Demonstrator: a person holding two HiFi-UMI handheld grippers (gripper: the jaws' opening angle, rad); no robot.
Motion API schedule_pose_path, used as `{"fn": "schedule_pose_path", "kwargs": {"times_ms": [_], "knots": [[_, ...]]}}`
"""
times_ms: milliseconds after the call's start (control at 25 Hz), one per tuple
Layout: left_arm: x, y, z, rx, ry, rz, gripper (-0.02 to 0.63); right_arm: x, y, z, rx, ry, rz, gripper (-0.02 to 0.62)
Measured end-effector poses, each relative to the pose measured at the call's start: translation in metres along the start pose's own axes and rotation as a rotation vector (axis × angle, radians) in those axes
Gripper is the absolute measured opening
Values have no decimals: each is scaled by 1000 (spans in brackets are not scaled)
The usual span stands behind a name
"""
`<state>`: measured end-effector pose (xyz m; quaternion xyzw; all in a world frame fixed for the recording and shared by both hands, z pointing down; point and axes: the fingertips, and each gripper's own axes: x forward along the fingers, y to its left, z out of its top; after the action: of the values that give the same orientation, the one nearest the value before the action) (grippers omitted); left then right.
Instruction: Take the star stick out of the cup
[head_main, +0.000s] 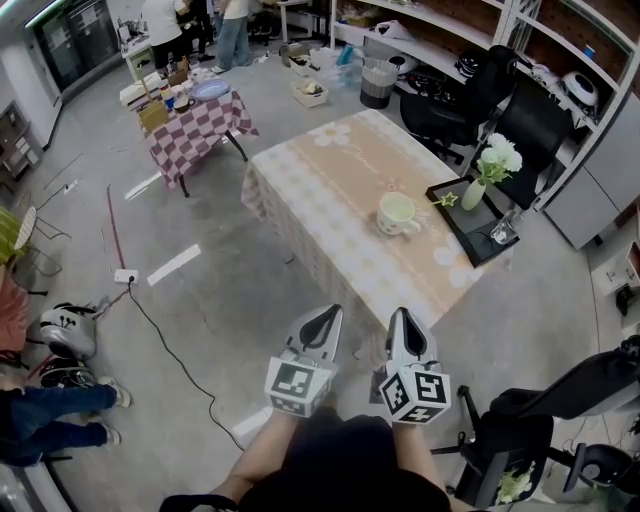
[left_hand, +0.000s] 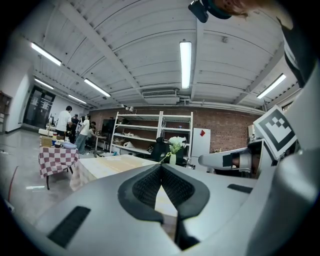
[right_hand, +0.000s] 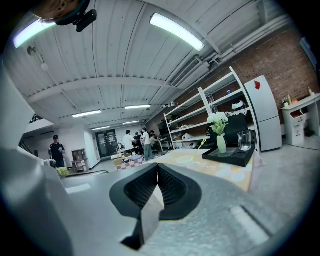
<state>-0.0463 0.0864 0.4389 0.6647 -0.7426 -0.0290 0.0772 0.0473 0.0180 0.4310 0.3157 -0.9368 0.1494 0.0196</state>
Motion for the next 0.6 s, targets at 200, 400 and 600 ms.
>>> {"fn": "schedule_pose_path", "kwargs": {"times_ms": [200, 400, 600], "knots": [[-2, 8, -5, -12, 5, 6, 9, 3, 5, -4, -9, 12, -1, 2], [-3, 17, -1, -20, 2, 19, 9, 8, 11, -2, -20, 24, 8, 2], [-4, 25, 1, -24, -3, 47, 9, 18, 18, -4, -21, 38, 42, 2]]}}
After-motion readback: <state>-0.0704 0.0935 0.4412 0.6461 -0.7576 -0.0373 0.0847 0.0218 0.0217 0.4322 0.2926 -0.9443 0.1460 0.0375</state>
